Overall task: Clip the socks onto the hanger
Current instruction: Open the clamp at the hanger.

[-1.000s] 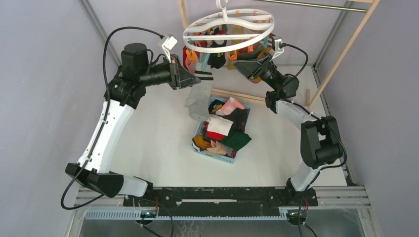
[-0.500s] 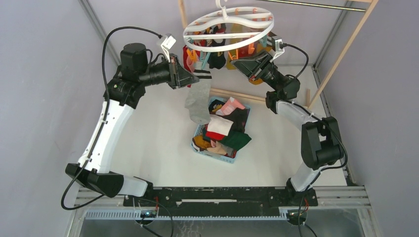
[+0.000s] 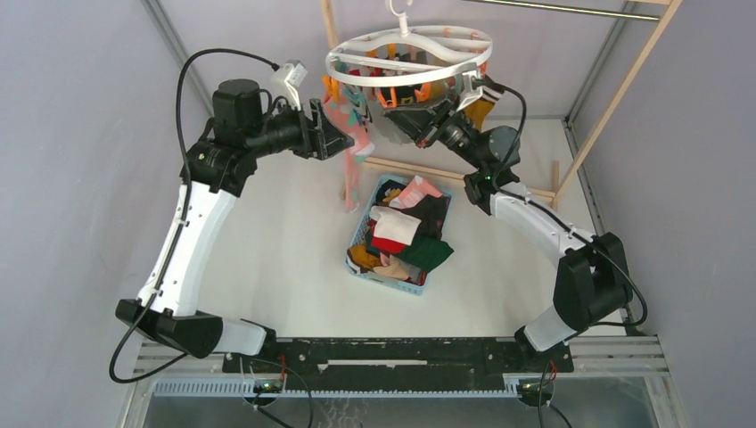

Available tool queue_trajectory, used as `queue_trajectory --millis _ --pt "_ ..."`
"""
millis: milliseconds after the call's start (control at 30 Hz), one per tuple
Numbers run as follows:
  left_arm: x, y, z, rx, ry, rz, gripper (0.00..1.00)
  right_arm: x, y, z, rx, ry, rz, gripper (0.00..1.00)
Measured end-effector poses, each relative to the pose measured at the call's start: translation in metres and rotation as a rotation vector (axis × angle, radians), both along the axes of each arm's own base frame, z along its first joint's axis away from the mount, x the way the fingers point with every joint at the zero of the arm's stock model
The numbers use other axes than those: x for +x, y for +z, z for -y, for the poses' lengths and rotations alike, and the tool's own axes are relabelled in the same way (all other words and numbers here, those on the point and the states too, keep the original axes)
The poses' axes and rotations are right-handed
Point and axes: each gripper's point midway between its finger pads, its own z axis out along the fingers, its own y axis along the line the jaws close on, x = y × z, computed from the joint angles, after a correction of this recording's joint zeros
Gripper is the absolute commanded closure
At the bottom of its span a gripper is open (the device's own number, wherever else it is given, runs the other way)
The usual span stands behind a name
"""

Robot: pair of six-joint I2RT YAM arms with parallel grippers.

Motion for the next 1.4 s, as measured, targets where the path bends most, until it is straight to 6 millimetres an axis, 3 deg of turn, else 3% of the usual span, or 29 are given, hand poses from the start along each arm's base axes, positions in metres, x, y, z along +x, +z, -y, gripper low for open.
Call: queue_trajectory --millis 333,600,867,1100,1400 --pt "-0.014 0.024 -0.004 -0.045 0.014 0.029 0.17 0.021 -0.035 -0.035 -0.156 -0.266 0.009 1.0" --pt "0.01 0.07 0.016 -0.129 -0.012 0.078 0.19 0.027 -0.043 -0.042 -0.219 -0.392 0.05 1.0" --pt "0.031 0.056 0.036 -0.146 -0.038 0.007 0.27 0.026 -0.033 -0.047 -0.226 -0.427 0.072 1.0" --pt "0.028 0.057 0.043 -0.151 -0.056 0.004 0.33 0.022 -0.024 -0.051 -0.225 -0.442 0.085 1.0" --pt "0.031 0.059 0.043 -0.154 -0.043 0.021 0.41 0.021 -0.027 -0.053 -0.239 -0.455 0.081 1.0"
